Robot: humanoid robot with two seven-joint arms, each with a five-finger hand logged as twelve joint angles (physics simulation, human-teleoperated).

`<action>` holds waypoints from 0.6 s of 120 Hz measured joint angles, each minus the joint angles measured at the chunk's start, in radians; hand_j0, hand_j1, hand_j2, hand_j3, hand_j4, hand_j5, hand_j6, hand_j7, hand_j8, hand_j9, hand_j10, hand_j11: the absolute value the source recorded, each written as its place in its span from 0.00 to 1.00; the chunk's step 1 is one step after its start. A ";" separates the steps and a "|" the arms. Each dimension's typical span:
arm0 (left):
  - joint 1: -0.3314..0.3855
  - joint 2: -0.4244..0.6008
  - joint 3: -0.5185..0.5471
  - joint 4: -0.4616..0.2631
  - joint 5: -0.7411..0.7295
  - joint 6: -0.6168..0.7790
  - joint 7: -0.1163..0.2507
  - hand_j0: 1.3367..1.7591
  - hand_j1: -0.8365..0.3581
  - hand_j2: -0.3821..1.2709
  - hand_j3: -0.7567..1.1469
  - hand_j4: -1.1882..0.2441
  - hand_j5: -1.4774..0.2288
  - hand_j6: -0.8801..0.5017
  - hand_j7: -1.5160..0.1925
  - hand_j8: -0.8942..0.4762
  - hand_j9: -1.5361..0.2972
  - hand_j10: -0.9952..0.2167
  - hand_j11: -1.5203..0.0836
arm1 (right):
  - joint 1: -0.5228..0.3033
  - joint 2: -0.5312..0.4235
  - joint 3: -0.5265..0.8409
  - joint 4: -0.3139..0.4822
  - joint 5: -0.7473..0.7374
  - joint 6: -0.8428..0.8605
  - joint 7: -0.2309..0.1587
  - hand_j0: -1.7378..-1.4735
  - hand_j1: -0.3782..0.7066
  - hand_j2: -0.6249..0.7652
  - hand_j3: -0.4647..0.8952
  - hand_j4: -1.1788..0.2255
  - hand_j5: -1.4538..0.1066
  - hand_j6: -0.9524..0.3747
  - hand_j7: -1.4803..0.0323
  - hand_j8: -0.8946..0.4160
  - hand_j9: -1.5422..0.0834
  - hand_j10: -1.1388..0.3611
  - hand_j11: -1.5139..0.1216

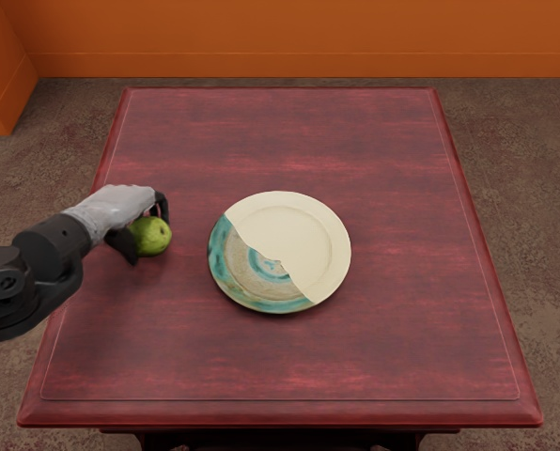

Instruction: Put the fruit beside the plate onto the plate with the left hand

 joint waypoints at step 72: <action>-0.065 -0.240 -0.126 0.003 -0.025 -0.005 -0.001 0.75 0.48 0.51 0.40 0.51 0.29 0.38 0.30 0.30 0.29 0.22 0.32 | -0.001 0.000 -0.001 0.000 0.001 0.000 0.000 0.30 0.03 0.45 0.34 0.84 0.93 0.72 0.98 0.68 0.95 0.76 0.93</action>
